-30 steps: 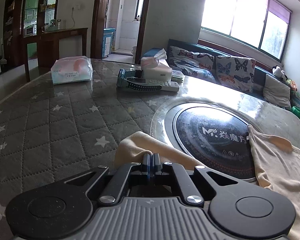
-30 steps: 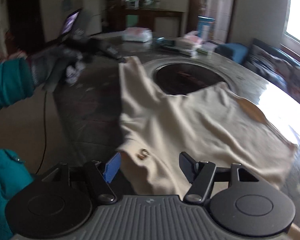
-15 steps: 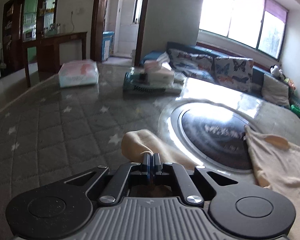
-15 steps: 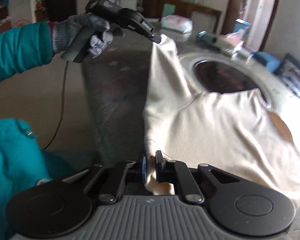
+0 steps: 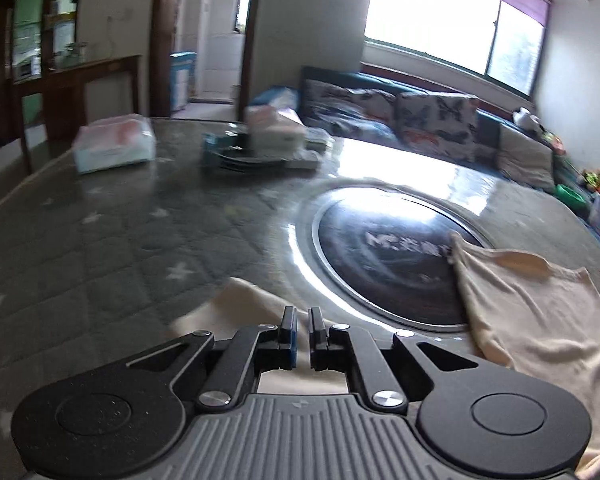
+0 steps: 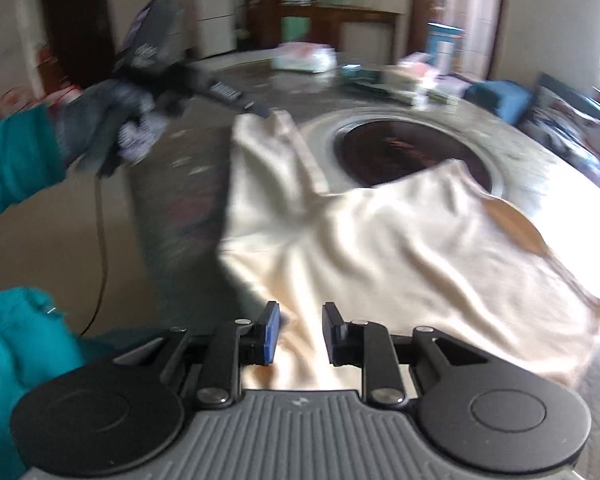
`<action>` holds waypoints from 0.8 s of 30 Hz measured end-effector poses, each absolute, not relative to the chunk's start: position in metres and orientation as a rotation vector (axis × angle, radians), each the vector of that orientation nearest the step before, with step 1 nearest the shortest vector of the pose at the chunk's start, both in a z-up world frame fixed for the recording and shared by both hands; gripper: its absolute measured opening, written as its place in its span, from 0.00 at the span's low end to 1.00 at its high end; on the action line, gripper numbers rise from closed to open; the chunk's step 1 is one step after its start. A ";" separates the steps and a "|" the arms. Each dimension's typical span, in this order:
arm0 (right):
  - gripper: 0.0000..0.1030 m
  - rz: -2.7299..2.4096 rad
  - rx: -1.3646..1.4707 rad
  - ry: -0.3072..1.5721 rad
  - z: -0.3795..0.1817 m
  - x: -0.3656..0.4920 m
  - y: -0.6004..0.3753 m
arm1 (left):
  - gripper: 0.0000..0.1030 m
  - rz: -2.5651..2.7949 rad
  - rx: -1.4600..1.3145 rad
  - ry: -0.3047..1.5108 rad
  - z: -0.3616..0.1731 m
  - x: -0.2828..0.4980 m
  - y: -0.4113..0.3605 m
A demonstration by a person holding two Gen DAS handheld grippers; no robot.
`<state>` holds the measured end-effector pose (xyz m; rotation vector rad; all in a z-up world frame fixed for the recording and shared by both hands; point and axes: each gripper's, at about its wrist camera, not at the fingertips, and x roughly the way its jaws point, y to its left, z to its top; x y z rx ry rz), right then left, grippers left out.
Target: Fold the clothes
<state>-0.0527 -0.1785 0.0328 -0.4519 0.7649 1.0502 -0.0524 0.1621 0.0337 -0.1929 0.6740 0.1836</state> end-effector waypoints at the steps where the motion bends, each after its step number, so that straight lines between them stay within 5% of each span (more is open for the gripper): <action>1: 0.22 1.034 -0.438 0.772 0.033 -0.048 -0.181 | 0.07 0.185 -0.187 0.688 0.030 -0.046 0.160; 15: 0.26 0.713 -0.325 0.852 0.011 0.036 -0.234 | 0.08 0.381 -0.179 0.719 0.018 -0.035 0.195; 24: 0.26 0.582 -0.258 0.865 0.010 0.096 -0.251 | 0.09 -0.022 -0.201 0.697 0.048 -0.033 0.113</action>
